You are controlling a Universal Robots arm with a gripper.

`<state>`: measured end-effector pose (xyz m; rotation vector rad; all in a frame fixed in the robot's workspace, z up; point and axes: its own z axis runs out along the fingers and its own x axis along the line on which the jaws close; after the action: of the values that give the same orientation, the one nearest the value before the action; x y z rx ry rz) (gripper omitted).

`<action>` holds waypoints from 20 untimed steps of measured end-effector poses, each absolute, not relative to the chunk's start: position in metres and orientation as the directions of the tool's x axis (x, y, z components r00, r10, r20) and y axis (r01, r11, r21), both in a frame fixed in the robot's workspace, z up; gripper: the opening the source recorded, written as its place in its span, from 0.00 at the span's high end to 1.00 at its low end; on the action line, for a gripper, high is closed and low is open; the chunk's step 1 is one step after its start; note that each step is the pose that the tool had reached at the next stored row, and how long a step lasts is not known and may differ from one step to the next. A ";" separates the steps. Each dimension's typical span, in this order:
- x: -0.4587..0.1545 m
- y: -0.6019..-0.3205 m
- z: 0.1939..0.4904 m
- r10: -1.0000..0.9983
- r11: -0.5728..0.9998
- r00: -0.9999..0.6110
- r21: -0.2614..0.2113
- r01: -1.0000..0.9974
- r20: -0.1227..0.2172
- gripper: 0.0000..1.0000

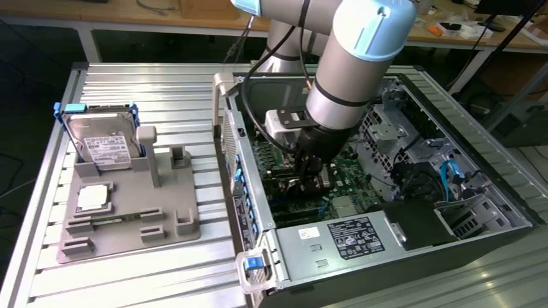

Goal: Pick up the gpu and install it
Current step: 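Insert the gpu into the slot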

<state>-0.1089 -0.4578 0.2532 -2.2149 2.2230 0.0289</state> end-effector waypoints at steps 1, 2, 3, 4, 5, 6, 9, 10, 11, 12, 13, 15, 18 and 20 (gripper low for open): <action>-0.109 -0.458 0.253 -1.000 0.004 -0.004 0.011 -1.000 -0.015 0.66; -0.109 -0.458 0.253 -1.000 0.004 -0.004 0.011 -1.000 -0.015 0.66; -0.109 -0.458 0.253 -1.000 0.004 -0.004 0.011 -1.000 -0.015 0.66; -0.109 -0.458 0.253 -1.000 0.004 -0.004 0.011 -1.000 -0.015 0.66; -0.109 -0.458 0.253 -1.000 0.004 -0.004 0.010 -1.000 -0.015 0.66; -0.109 -0.458 0.253 -1.000 0.004 -0.004 0.011 -1.000 -0.015 0.66; -0.109 -0.458 0.253 -1.000 0.004 -0.004 0.010 -1.000 -0.015 0.66; -0.109 -0.458 0.253 -1.000 0.004 -0.004 0.010 -1.000 -0.015 0.66; -0.109 -0.458 0.253 -1.000 0.004 -0.004 0.010 -1.000 -0.015 0.66; -0.109 -0.458 0.253 -1.000 0.004 -0.004 0.010 -1.000 -0.015 0.66; -0.109 -0.458 0.253 -1.000 0.004 -0.004 0.010 -1.000 -0.015 0.66; -0.109 -0.458 0.253 -1.000 0.004 -0.004 0.010 -1.000 -0.015 0.66; -0.109 -0.458 0.253 -1.000 0.004 -0.004 0.011 -1.000 -0.015 0.66; -0.109 -0.458 0.253 -1.000 0.003 -0.004 0.010 -1.000 -0.015 0.66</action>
<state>-0.1089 -0.4578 0.2534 -2.2148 2.2227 0.0285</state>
